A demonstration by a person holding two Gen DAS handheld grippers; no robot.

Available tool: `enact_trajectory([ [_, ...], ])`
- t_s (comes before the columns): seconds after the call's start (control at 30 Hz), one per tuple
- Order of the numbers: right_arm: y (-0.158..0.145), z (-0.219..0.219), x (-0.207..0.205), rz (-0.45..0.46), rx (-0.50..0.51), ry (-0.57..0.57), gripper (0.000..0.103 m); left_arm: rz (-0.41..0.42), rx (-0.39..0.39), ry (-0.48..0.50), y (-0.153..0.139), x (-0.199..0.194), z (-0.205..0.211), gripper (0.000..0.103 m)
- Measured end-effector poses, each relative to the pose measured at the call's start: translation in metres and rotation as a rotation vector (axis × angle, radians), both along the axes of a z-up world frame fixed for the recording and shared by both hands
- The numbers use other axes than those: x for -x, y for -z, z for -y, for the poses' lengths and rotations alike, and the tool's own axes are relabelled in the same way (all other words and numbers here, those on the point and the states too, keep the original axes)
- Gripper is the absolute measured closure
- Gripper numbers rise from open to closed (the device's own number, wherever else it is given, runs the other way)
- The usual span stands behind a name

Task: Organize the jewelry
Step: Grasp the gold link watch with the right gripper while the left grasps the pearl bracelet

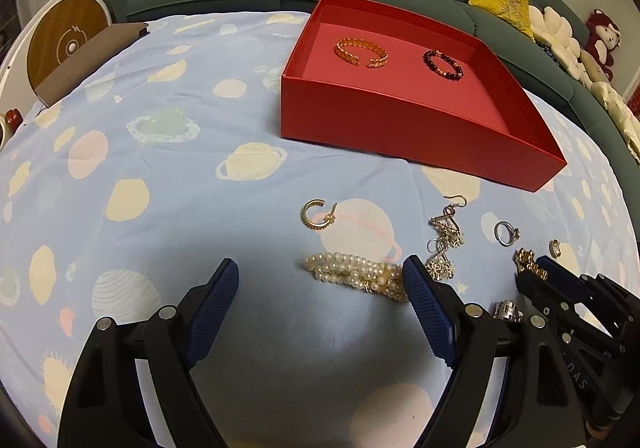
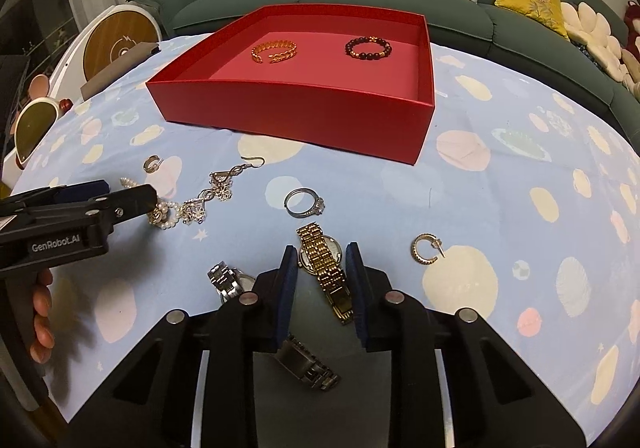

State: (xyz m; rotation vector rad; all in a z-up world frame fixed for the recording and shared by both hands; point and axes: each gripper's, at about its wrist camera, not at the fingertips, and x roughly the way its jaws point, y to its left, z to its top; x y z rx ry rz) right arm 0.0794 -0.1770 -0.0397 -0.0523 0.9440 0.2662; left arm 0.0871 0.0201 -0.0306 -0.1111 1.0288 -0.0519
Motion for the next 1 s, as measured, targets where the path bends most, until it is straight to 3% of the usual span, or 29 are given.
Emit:
enact_trajectory([
  [0.27, 0.0, 0.002, 0.001, -0.018, -0.021, 0.001, 0.079, -0.038, -0.005, 0.007, 0.0, 0.005, 0.0, 0.022],
  [0.43, -0.001, 0.003, 0.001, -0.027, -0.035, 0.009, 0.079, -0.008, 0.063, -0.02, -0.008, 0.003, 0.0, 0.022],
  [0.67, 0.0, -0.001, 0.0, -0.023, -0.032, 0.013, 0.079, -0.007, -0.06, -0.02, 0.003, -0.007, 0.015, 0.022],
  [1.0, -0.001, -0.001, 0.007, -0.032, -0.032, 0.001, 0.079, 0.004, -0.085, 0.074, 0.004, 0.021, 0.006, 0.024],
])
